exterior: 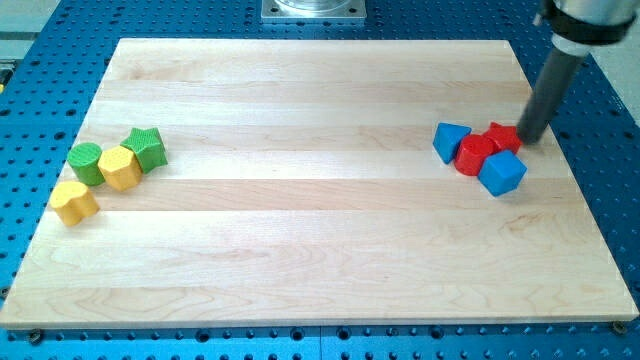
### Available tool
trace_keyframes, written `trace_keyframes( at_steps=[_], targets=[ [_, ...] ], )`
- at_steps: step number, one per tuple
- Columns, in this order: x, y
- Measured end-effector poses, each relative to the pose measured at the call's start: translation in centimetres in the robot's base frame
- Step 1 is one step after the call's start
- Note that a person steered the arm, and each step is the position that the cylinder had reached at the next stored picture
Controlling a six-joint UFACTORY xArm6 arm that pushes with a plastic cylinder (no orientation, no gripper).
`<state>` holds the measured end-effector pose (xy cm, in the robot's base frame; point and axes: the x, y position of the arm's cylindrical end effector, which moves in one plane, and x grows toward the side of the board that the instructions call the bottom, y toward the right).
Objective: Move the cube on the top left of the triangle
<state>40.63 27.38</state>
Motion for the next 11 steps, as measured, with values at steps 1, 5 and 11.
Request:
trace_keyframes(
  at_steps=[1, 5, 11],
  targets=[
    [4.4, -1.9],
    [13.0, -16.4],
    [-3.5, -10.8]
  ],
)
